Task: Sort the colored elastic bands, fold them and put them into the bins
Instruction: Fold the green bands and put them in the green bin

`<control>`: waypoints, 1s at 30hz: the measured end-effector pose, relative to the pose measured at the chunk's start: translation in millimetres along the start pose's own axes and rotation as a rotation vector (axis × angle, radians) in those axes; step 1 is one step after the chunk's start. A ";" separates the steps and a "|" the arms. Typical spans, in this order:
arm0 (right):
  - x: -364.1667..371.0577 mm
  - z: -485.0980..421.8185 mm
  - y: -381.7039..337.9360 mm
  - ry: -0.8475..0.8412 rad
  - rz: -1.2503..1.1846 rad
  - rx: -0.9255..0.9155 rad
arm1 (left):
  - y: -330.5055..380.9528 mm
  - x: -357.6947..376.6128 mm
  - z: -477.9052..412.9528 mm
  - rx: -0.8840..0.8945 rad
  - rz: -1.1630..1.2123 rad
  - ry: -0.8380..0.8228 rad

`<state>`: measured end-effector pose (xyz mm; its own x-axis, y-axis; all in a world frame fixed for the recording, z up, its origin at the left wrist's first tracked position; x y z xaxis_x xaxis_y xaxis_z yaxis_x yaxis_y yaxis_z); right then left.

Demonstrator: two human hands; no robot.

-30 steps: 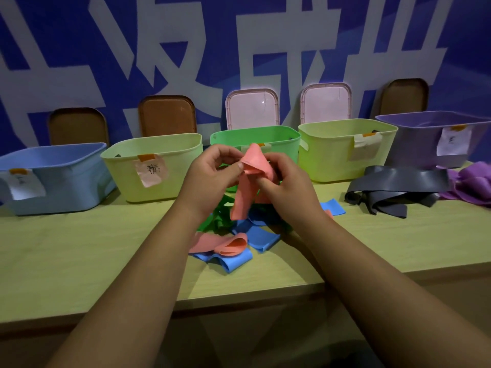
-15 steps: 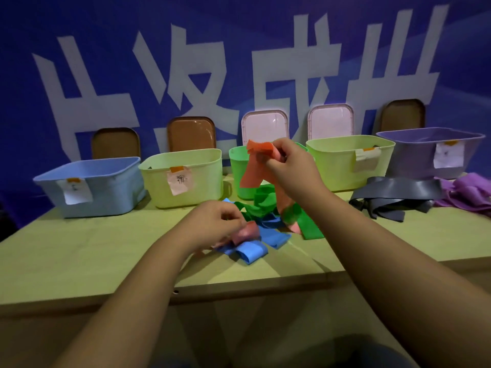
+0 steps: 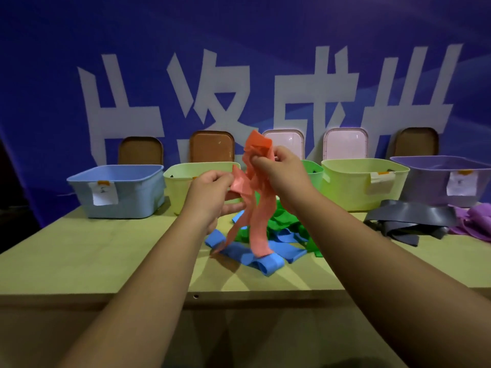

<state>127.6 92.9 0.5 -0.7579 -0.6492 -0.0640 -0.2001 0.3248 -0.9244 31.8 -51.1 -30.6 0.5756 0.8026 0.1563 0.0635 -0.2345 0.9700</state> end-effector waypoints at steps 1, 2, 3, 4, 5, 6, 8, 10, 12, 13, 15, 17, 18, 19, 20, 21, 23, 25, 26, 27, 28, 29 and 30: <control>10.9 -0.7 -3.3 -0.012 -0.015 -0.003 | 6.3 -1.3 2.1 0.004 0.062 -0.008; 21.2 -1.7 -6.7 -0.017 -0.015 -0.006 | 11.9 -4.0 3.5 0.009 0.105 -0.022; 31.0 -2.6 -9.9 -0.017 -0.010 -0.004 | 16.3 -8.7 3.2 0.027 0.105 -0.030; 40.5 -3.4 -13.0 -0.020 -0.005 -0.003 | 20.0 -15.5 2.2 0.060 0.055 -0.022; 50.3 -4.7 -15.1 -0.025 0.003 0.000 | 22.8 -23.0 1.8 0.095 -0.019 -0.009; 59.6 -4.8 -17.8 -0.032 0.011 0.000 | 24.2 -30.7 2.0 0.121 -0.083 -0.003; 77.1 -5.7 -20.4 -0.050 0.000 0.003 | 23.3 -43.3 2.5 0.140 -0.110 -0.029; 92.2 -6.1 -20.7 -0.077 -0.022 0.021 | 20.2 -55.7 4.1 0.173 -0.100 -0.070; 105.8 -7.9 -18.1 -0.096 -0.021 0.040 | 14.9 -68.0 2.3 0.233 -0.170 -0.074; 110.9 -7.7 -16.7 -0.102 -0.019 0.046 | 10.6 -72.4 -0.3 0.256 -0.238 -0.056; 122.2 -9.0 -12.3 -0.127 -0.028 0.047 | 3.4 -81.6 -6.0 0.279 -0.381 0.012; 130.2 -7.6 -8.1 -0.159 0.010 0.028 | -2.1 -91.2 -16.0 0.286 -0.450 0.085; 132.9 -7.8 -3.4 -0.163 0.053 0.017 | -5.8 -95.4 -21.6 0.259 -0.452 0.100; 135.0 -8.5 2.1 -0.161 0.115 0.002 | -10.1 -99.5 -26.7 0.217 -0.438 0.109; 136.3 -8.1 6.2 -0.162 0.182 -0.020 | -13.8 -103.4 -31.7 0.178 -0.423 0.120; 137.3 -9.4 11.5 -0.161 0.268 -0.053 | -17.6 -107.4 -38.2 0.151 -0.406 0.133; 137.9 -13.8 25.7 -0.145 0.459 -0.106 | -26.8 -114.7 -51.1 0.109 -0.373 0.142; 136.1 -17.7 43.1 -0.168 0.568 -0.116 | -39.1 -121.1 -57.9 0.046 -0.351 0.127; 135.5 -18.6 52.3 -0.187 0.596 -0.111 | -48.2 -125.9 -60.4 0.008 -0.355 0.122; 134.9 -18.2 61.4 -0.208 0.613 -0.093 | -58.2 -130.8 -62.7 -0.025 -0.359 0.119; 136.4 -19.2 73.2 -0.233 0.632 -0.052 | -68.4 -136.5 -64.6 -0.056 -0.359 0.116; 137.8 -17.4 82.1 -0.265 0.635 -0.009 | -78.3 -141.1 -66.2 -0.085 -0.347 0.108; 140.0 -14.9 90.0 -0.300 0.626 0.033 | -86.3 -144.2 -67.6 -0.113 -0.331 0.088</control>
<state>-5.8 41.6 -86.0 -0.5191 -0.5101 -0.6858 0.2410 0.6825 -0.6900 -111.8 -109.5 -124.2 0.4661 0.8703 -0.1590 0.1416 0.1040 0.9844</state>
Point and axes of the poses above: each hand's wrist, its own z-axis away from the middle knuckle, its own x-axis out of the palm, y = z × x, the point moved 5 cm from there along -z, towards the middle knuckle
